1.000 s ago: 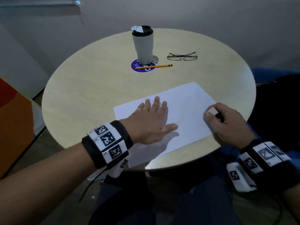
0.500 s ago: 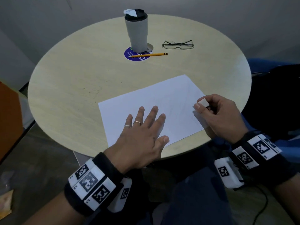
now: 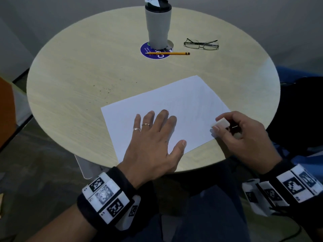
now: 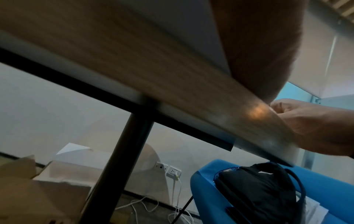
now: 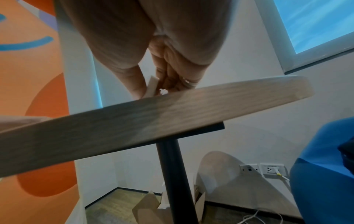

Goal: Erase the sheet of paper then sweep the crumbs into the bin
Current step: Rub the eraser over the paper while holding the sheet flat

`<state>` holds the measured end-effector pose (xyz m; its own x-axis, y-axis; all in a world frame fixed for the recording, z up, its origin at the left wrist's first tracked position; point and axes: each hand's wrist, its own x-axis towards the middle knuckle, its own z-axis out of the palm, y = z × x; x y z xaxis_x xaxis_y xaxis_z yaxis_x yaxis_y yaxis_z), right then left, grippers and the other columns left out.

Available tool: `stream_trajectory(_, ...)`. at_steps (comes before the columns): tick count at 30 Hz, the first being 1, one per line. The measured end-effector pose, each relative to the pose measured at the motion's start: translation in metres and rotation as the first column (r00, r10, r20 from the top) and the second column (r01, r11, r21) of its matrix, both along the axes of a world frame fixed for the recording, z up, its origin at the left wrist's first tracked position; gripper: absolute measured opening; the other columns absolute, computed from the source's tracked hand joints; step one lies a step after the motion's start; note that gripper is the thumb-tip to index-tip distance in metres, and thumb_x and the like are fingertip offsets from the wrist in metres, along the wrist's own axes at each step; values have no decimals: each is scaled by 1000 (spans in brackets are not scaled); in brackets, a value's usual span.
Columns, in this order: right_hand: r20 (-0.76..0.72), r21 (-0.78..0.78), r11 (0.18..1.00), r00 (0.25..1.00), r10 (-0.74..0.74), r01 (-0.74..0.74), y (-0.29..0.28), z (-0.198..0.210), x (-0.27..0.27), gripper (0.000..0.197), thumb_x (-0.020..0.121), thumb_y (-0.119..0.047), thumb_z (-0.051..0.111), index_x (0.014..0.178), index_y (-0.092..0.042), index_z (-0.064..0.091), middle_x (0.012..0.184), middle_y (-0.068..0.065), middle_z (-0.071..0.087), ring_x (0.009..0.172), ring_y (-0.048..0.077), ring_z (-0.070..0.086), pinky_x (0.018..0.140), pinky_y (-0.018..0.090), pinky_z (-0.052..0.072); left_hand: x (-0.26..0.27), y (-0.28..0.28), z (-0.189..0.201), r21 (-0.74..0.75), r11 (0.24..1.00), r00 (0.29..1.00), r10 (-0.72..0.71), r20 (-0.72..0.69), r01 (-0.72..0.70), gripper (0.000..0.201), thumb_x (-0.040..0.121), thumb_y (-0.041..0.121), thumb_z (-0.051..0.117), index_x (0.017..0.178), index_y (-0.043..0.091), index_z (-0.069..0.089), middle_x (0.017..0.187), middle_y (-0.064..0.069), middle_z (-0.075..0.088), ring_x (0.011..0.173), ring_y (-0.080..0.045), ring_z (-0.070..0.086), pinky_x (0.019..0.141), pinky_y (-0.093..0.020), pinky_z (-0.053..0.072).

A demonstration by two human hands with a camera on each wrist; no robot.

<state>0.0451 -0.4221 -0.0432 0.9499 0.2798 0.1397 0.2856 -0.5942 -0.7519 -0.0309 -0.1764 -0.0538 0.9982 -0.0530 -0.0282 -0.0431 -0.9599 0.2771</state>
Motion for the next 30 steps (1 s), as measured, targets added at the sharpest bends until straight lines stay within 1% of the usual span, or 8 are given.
stream_trajectory(2, 68, -25, 999, 997, 31, -29, 8, 2, -8, 12, 92, -24, 81, 102, -23, 74, 80, -13, 72, 74, 12, 67, 64, 11, 47, 2, 2, 1, 11, 1000, 1000, -1, 14, 0, 55, 103, 58, 34, 152, 33, 32, 159, 9, 27, 148, -31, 25, 125, -56, 12)
stream_trajectory(7, 197, -109, 975, 957, 211, -192, 35, -3, -26, 10, 94, -28, 76, 98, -19, 75, 80, -12, 65, 73, 6, 58, 70, 17, 44, 8, 4, 3, 31, 999, 999, -7, 38, 6, 51, 106, 47, 33, 155, 36, 32, 157, 7, 29, 140, -27, 29, 117, -46, 20)
stream_trajectory(11, 195, -201, 947, 937, 289, -250, 39, -6, -30, 9, 93, -28, 72, 89, -20, 74, 71, -9, 57, 69, 10, 52, 67, 24, 42, 7, 6, -3, 15, 1000, 1000, -20, 12, 19, 57, 108, 47, 21, 164, 38, 19, 176, 5, 7, 161, -24, 3, 129, -50, 6)
stream_trajectory(13, 216, -189, 966, 953, 214, -174, 22, -7, -17, 9, 90, -24, 75, 84, -19, 74, 70, -6, 59, 68, 14, 54, 67, 28, 44, 9, 7, -6, 16, 999, 1000, -28, 0, 28, 58, 108, 48, 17, 166, 39, 13, 176, 7, -3, 162, -21, -9, 129, -54, 1)
stream_trajectory(16, 210, -152, 988, 976, 61, -29, -5, -4, 3, 11, 88, -14, 83, 82, -17, 75, 72, -1, 64, 68, 20, 57, 69, 32, 46, 10, 6, -7, 17, 999, 999, -34, -10, 34, 58, 108, 48, 17, 166, 39, 12, 176, 7, -6, 162, -21, -13, 129, -56, -1)
stream_trajectory(22, 211, -197, 955, 942, 261, -221, 22, -4, -19, 7, 88, -22, 77, 84, -16, 77, 71, -2, 62, 68, 18, 55, 68, 31, 46, 10, 8, -8, 39, 999, 999, -37, -10, 37, 59, 108, 48, 18, 166, 38, 13, 176, 7, -5, 162, -22, -11, 129, -56, 2)
stream_trajectory(26, 232, -187, 979, 966, 118, -75, -6, -2, 3, 13, 87, -21, 76, 76, -14, 75, 70, 5, 63, 67, 27, 58, 67, 46, 50, 9, 8, -8, 42, 998, 999, -38, -18, 38, 59, 108, 48, 19, 165, 38, 13, 176, 6, -5, 162, -22, -10, 129, -56, 1)
stream_trajectory(30, 267, -203, 970, 946, 186, -134, 23, 2, -14, 8, 85, -18, 78, 78, -15, 76, 68, -1, 58, 66, 19, 53, 67, 33, 46, 9, 8, -8, 39, 999, 999, -37, -10, 37, 59, 108, 48, 19, 166, 37, 15, 176, 6, -3, 162, -22, -9, 129, -57, 3)
